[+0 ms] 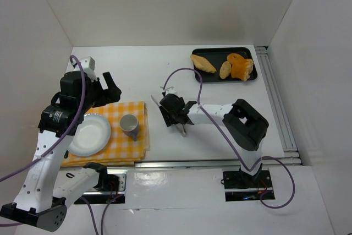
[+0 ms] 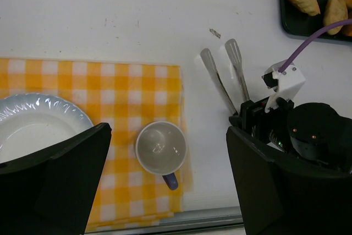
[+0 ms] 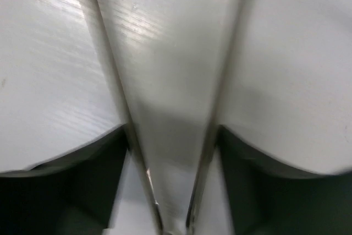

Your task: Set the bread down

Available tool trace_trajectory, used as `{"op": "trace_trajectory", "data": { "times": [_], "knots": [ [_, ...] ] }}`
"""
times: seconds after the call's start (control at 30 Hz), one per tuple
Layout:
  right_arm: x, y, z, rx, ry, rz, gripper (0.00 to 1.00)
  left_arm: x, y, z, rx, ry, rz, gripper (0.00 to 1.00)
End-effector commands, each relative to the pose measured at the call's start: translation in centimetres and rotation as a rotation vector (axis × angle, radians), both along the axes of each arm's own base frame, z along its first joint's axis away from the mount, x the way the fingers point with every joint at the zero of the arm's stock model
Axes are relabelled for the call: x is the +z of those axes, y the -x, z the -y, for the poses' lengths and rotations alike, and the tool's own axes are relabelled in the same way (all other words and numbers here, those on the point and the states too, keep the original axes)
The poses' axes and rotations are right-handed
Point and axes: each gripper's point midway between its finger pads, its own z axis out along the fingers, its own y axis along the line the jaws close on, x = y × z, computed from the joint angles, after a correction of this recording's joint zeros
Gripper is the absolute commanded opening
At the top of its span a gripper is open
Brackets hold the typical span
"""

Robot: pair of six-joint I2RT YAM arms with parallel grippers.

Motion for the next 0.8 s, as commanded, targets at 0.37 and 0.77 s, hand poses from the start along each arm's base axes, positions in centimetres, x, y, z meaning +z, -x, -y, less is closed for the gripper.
{"op": "trace_trajectory", "data": {
  "times": [0.37,0.77],
  "knots": [
    [9.4,-2.8,2.5,-0.106,-0.068,0.114,0.3,2.2,-0.1,-0.7,0.016,-0.017,0.075,1.0],
    [15.4,-8.1,16.2,-0.342,-0.363,0.014,0.39,2.5,-0.5,-0.5,0.014,-0.017,0.075,1.0]
  ]
}}
